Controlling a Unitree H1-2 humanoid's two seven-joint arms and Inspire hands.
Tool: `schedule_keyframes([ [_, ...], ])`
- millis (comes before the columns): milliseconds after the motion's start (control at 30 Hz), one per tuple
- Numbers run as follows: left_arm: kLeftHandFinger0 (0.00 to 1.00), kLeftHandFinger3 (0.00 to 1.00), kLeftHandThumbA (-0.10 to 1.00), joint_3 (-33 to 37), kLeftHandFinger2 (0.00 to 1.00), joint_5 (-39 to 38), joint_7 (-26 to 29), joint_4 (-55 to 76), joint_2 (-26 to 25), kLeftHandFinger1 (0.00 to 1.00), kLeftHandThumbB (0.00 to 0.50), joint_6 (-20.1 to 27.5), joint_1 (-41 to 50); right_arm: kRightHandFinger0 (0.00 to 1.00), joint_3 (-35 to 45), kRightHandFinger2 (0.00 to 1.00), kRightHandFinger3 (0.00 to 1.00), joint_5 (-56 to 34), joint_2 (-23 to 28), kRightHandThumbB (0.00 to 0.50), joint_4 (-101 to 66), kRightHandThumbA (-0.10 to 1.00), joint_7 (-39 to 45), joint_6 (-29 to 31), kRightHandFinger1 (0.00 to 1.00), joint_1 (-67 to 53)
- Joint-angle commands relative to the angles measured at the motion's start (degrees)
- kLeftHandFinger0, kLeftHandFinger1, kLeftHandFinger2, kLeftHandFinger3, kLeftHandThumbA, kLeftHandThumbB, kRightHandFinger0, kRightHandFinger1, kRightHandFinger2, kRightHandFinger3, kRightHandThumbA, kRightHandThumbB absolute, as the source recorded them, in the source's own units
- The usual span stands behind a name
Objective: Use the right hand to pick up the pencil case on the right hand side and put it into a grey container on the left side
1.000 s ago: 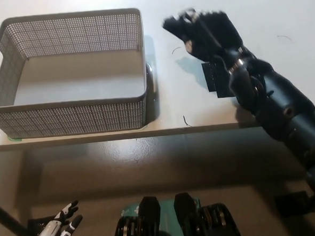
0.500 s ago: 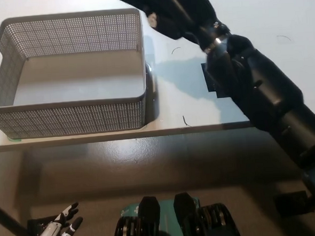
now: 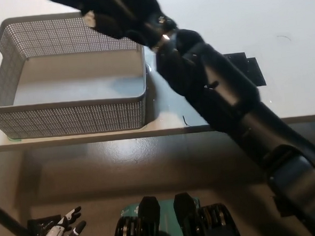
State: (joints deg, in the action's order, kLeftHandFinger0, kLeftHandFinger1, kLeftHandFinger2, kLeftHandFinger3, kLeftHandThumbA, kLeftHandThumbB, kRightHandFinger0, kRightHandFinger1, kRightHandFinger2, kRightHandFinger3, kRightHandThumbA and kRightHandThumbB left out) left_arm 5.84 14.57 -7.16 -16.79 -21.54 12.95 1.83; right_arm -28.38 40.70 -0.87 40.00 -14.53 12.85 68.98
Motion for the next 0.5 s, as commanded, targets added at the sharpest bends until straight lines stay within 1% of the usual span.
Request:
schedule_keyframes([
  [0,1.0,1.0,1.0,0.62,1.0,-0.3,-1.54,1.39,-0.69,1.0,0.157,-0.02,-0.93,0.0,-0.41,0.19,0.13,2.01,-2.54,0.256,2.03,-0.1,-0.87,-0.7,0.0,5.97],
  [33,1.0,1.0,0.99,0.61,1.0,-0.59,-1.49,1.36,-0.52,1.0,0.169,0.28,-1.02,0.0,-0.42,0.17,0.15,1.87,-3.05,0.271,2.98,-0.1,-1.12,-0.3,0.0,6.34],
  [67,1.0,1.0,0.98,0.61,1.0,-0.05,-1.01,1.48,-0.44,1.0,0.182,-0.09,-1.04,0.0,-0.5,0.13,0.23,1.83,-3.82,0.315,4.5,-0.1,-1.9,0.28,0.0,6.97],
  [100,1.0,1.0,0.98,0.59,1.0,0.3,-0.8,1.88,-0.39,1.0,0.198,-0.76,-0.94,0.0,-0.49,0.07,0.28,1.79,-4.43,0.343,5.44,-0.1,-2.44,0.29,0.0,7.29],
  [133,1.0,1.0,0.97,0.7,1.0,0.44,-0.8,2.06,-0.28,1.0,0.201,-1.07,-1.04,0.0,-0.36,0.01,0.29,1.82,-4.39,0.352,5.49,-0.1,-2.53,0.28,0.0,7.26],
  [167,1.0,1.0,0.97,0.85,1.0,0.77,-0.66,2.24,-0.31,1.0,0.203,-0.89,-1.09,0.0,-0.33,0.0,0.21,1.77,-4.9,0.337,6.51,-0.1,-2.89,0.38,0.0,7.72],
  [200,1.0,1.0,0.99,1.26,1.0,1.59,-0.73,2.73,-0.63,1.0,0.198,-0.93,-1.09,0.0,-0.55,0.05,0.02,2.08,-5.5,0.281,7.72,-0.1,-3.57,0.53,0.0,8.23],
  [233,1.0,1.0,1.0,1.56,1.0,2.18,-0.75,2.92,-0.77,1.0,0.2,-1.21,-1.23,0.0,-0.56,0.19,0.02,2.22,-5.68,0.252,8.37,-0.1,-4.15,0.83,0.0,8.42],
  [267,1.0,1.0,1.0,1.96,1.0,2.92,-0.85,3.43,-0.9,1.0,0.194,-1.78,-1.37,0.0,-0.69,0.38,0.08,2.44,-6.1,0.234,9.88,-0.1,-5.16,1.33,0.01,8.94],
  [300,1.0,1.0,1.0,2.03,1.0,3.12,-1.23,4.75,-0.94,1.0,0.183,-3.23,-1.17,0.0,-0.79,0.45,0.15,2.4,-6.61,0.215,11.2,-0.1,-5.2,1.32,0.03,9.46],
  [333,1.0,1.0,1.0,2.19,1.0,3.33,-1.37,5.43,-0.94,1.0,0.182,-3.84,-1.18,0.0,-0.87,0.5,0.22,2.44,-7.01,0.217,12.68,-0.1,-5.82,1.6,0.02,9.92],
  [367,1.0,1.0,1.0,2.38,1.0,3.42,-1.59,6.02,-0.92,1.0,0.183,-4.64,-1.21,0.0,-0.93,0.44,0.27,2.53,-7.44,0.239,14.06,-0.1,-6.81,1.84,0.0,10.29],
  [400,1.0,1.0,1.0,2.62,1.0,3.74,-1.58,6.02,-0.91,1.0,0.184,-4.8,-1.44,0.0,-0.95,0.4,0.2,2.54,-7.58,0.241,14.86,-0.1,-7.28,1.98,0.0,10.52],
  [433,1.0,1.0,1.0,3.02,1.0,4.31,-1.41,5.8,-0.81,1.0,0.195,-4.7,-1.66,0.0,-1.15,0.4,0.22,2.61,-8.17,0.24,16.81,-0.1,-8.08,2.1,0.0,11.04],
  [467,1.0,1.0,1.0,3.17,1.0,4.26,-1.47,5.72,-0.81,1.0,0.201,-4.62,-1.78,0.0,-1.19,0.38,0.26,2.45,-8.52,0.239,18.14,-0.1,-8.56,2.42,0.0,11.38],
])
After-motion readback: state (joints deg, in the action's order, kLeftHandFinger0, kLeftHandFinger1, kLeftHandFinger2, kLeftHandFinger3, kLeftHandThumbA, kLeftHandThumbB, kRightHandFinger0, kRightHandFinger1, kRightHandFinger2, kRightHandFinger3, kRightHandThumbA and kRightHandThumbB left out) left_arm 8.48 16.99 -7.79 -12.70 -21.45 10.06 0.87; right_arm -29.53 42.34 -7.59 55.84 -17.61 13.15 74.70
